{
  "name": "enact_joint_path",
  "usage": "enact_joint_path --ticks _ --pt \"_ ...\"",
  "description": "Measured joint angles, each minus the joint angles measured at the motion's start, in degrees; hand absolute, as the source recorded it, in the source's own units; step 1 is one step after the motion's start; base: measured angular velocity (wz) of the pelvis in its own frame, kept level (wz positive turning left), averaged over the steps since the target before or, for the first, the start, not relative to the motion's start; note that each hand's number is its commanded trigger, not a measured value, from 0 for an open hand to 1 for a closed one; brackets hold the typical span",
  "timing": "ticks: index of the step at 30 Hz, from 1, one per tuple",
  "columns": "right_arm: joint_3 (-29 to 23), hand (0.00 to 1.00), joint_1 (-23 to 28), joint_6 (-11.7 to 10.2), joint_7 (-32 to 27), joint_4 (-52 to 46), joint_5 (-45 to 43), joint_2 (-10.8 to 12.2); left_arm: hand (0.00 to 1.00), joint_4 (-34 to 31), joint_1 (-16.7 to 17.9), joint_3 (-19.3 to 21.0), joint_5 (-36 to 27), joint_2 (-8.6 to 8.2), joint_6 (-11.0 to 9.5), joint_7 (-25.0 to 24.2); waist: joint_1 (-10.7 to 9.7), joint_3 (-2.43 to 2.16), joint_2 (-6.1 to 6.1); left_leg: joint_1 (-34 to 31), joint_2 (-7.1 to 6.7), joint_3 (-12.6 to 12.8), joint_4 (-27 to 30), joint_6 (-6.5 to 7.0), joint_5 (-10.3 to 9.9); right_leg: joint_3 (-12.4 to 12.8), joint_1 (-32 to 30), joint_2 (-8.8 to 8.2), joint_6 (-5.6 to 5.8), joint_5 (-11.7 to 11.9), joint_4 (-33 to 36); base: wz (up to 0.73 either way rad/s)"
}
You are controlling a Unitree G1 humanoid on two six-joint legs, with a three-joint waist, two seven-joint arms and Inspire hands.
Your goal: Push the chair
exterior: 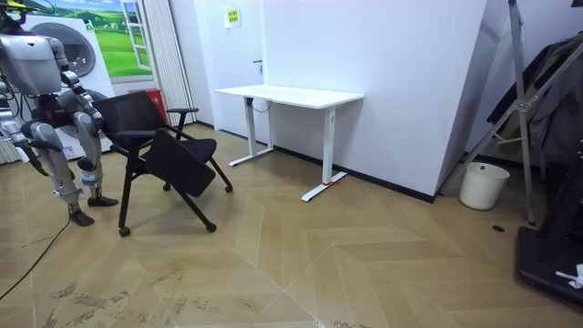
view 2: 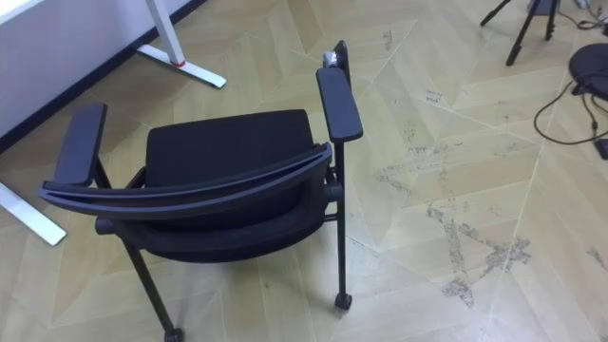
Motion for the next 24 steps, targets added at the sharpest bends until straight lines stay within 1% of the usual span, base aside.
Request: enact_joint_path --ticks 10,15,20,24 --pt "-0.08 0.00 0.76 -0.06 -1.02 -0.11 -0.02 -0.04 0.00 -0.02 -0.07 0.14 0.42 0.00 0.01 0.05 0.06 -0.10 0.17 0.10 0.00 0.11 0.07 0.00 0.00 0.57 -0.10 0.05 0.00 0.00 0.01 -0.01" --pt "-0.44 0.00 0.91 -0.04 -1.13 -0.10 -0.19 -0.04 0.00 -0.02 -0.07 0.85 0.44 -0.01 0.03 0.05 0.04 -0.16 0.21 0.06 -0.01 0.04 0.06 0.00 0.00 0.75 -0.23 0.05 0.00 0.00 0.04 0.00" --pt "-1.37 0.00 0.98 -0.02 -1.18 -0.07 -0.32 -0.04 0.00 -0.02 0.02 2.29 0.43 -0.07 0.03 0.06 0.04 -0.29 0.03 0.06 -0.01 0.00 0.05 0.00 0.00 0.76 -0.24 0.05 0.00 0.00 0.05 0.00" --pt "-2.35 0.00 0.93 -0.01 -1.14 0.03 -1.77 -0.02 0.00 -0.02 0.29 2.30 0.40 -0.07 0.02 0.10 -0.08 -0.37 -0.14 0.14 -0.01 0.00 0.03 0.00 0.00 0.73 -0.22 0.03 0.00 0.00 0.15 0.00"
